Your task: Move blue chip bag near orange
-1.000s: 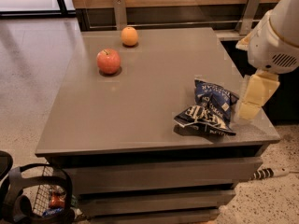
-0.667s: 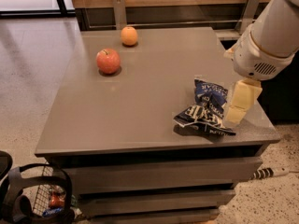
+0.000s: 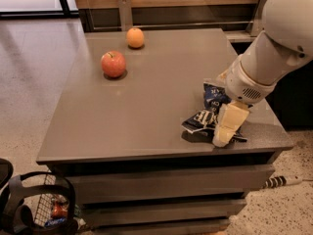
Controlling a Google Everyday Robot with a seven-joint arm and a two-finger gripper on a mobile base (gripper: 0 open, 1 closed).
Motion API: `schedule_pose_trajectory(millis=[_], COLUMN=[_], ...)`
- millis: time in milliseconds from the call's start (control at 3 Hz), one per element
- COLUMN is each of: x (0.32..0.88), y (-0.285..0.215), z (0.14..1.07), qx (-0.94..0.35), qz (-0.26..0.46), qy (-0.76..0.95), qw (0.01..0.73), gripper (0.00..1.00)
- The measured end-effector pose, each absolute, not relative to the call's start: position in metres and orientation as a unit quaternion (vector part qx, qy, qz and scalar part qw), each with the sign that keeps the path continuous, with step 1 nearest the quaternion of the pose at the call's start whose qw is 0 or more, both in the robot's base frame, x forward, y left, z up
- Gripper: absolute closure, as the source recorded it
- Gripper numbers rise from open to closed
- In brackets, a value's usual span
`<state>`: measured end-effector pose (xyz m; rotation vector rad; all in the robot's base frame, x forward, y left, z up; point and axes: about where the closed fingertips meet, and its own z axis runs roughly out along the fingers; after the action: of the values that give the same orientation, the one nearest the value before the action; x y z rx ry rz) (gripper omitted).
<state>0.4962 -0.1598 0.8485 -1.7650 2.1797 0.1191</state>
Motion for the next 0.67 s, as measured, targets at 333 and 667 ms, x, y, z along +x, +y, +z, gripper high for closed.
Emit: schedule_pose_trajectory(millis=[333, 667], x=[0.4965, 0.4960], y=[-0.1572, -0.1566], z=[0.8443, 0.8445], qx=[-0.620, -0.620], qz=[0.047, 0.046], qy=[0.765, 0.765], qw=[0.168, 0.167], gripper=[0.02, 0.24])
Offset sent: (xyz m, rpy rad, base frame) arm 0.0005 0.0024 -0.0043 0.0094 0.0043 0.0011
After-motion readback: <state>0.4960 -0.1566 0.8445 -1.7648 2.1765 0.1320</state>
